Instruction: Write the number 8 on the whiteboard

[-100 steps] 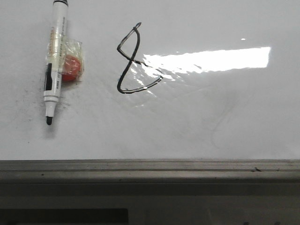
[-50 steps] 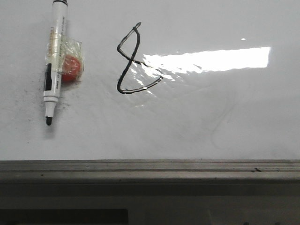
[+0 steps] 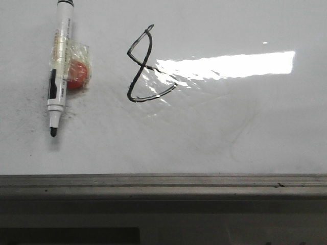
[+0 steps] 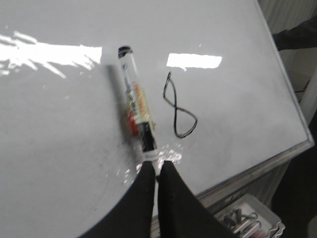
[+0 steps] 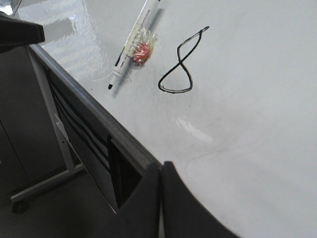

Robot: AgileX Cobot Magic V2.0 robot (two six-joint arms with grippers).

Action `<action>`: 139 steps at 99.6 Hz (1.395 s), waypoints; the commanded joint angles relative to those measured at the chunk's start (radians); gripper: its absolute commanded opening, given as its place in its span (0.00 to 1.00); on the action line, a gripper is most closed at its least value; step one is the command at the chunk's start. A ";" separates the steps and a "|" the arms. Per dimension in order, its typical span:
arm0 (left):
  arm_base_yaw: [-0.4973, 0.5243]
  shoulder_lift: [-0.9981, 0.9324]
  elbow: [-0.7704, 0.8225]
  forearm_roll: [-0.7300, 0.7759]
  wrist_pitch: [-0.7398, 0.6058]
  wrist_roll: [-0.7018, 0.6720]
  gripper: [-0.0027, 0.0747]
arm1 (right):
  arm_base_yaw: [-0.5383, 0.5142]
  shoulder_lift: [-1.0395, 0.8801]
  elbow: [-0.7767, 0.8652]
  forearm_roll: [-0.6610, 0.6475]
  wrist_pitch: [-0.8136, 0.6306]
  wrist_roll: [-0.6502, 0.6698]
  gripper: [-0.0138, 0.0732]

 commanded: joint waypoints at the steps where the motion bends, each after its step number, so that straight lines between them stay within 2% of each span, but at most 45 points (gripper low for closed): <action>1: 0.050 0.009 0.007 0.000 -0.046 -0.003 0.01 | 0.000 0.003 -0.027 -0.016 -0.077 -0.002 0.09; 25: 0.293 -0.011 0.065 0.009 -0.040 0.023 0.01 | 0.000 0.003 -0.026 -0.016 -0.077 -0.002 0.09; 39: 0.459 -0.094 0.065 0.007 0.120 0.220 0.01 | 0.000 0.003 -0.026 -0.016 -0.077 -0.002 0.09; 50: 0.567 -0.168 0.065 -0.090 0.245 0.220 0.01 | 0.000 0.003 -0.026 -0.016 -0.077 -0.002 0.09; 60: 0.628 -0.173 0.065 -0.147 0.299 0.220 0.01 | 0.000 0.003 -0.026 -0.016 -0.078 -0.002 0.09; 90: 0.641 -0.175 0.065 -0.100 0.327 0.134 0.01 | 0.000 0.003 -0.026 -0.016 -0.078 -0.002 0.09; 107: 0.641 -0.175 0.063 0.020 0.315 0.132 0.01 | 0.000 0.003 -0.026 -0.016 -0.078 -0.002 0.09; 139: 0.641 -0.175 0.063 0.017 0.313 0.132 0.01 | 0.000 0.003 -0.026 -0.016 -0.078 -0.002 0.09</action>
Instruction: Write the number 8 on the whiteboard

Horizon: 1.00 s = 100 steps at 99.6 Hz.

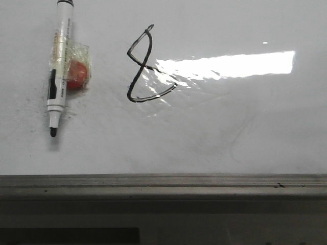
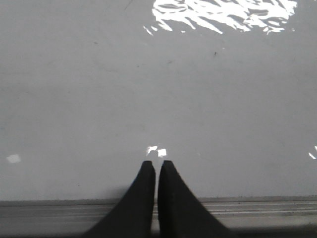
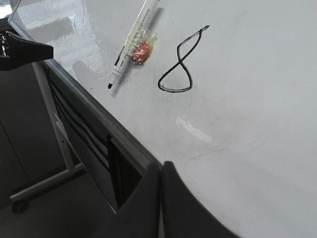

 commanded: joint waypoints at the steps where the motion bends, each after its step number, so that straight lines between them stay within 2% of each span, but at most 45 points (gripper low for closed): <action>1: 0.004 -0.031 0.031 0.007 -0.053 -0.009 0.01 | 0.000 0.003 -0.026 -0.016 -0.078 -0.002 0.09; 44: 0.004 -0.031 0.031 0.007 -0.053 -0.009 0.01 | 0.000 0.003 0.007 -0.016 -0.084 -0.002 0.09; 59: 0.004 -0.031 0.031 0.007 -0.053 -0.009 0.01 | -0.030 0.003 0.055 -0.060 -0.093 -0.006 0.09; 78: 0.004 -0.031 0.031 0.007 -0.053 -0.009 0.01 | -0.207 0.003 0.120 -0.060 -0.264 -0.006 0.09; 100: 0.004 -0.031 0.031 0.007 -0.053 -0.009 0.01 | -0.518 0.003 0.186 -0.061 -0.514 -0.006 0.09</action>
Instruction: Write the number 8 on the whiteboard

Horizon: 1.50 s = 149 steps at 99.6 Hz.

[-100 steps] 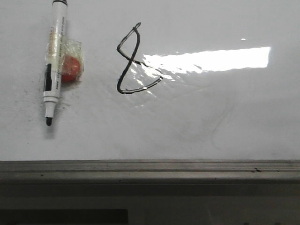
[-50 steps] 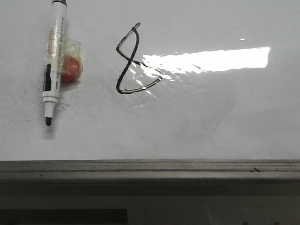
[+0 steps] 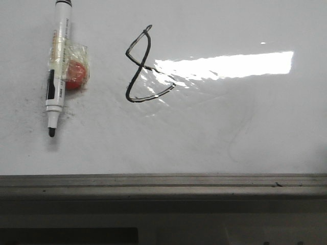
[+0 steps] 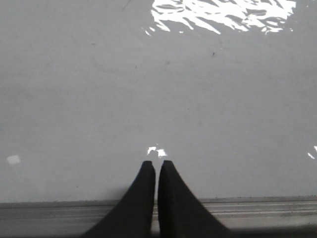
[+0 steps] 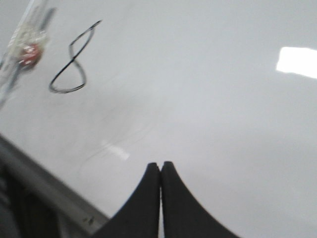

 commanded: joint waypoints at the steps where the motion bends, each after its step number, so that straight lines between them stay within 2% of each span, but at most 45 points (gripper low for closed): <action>1: 0.004 -0.031 0.031 0.004 -0.051 -0.009 0.01 | -0.107 0.003 -0.001 -0.010 -0.207 -0.004 0.09; 17: 0.004 -0.031 0.031 0.004 -0.051 -0.009 0.01 | -0.310 0.003 0.062 -0.010 -0.392 -0.004 0.09; 28: 0.004 -0.031 0.031 0.004 -0.051 -0.009 0.01 | -0.416 -0.001 0.060 -0.014 -0.368 -0.001 0.09; 38: 0.004 -0.031 0.031 0.004 -0.051 -0.009 0.01 | -0.494 -0.029 0.060 -0.016 -0.305 -0.001 0.09; 58: 0.004 -0.031 0.031 0.004 -0.051 -0.009 0.01 | -0.604 -0.176 0.060 -0.016 -0.049 -0.001 0.09; 77: 0.004 -0.031 0.031 0.004 -0.051 -0.009 0.01 | -0.612 -0.331 0.060 0.008 0.228 -0.001 0.09; 95: 0.004 -0.031 0.031 0.004 -0.051 -0.009 0.01 | -0.612 -0.326 0.060 0.035 0.408 -0.018 0.09; 149: 0.004 -0.031 0.031 0.004 -0.051 -0.009 0.01 | -0.612 -0.326 0.060 0.099 0.404 -0.094 0.09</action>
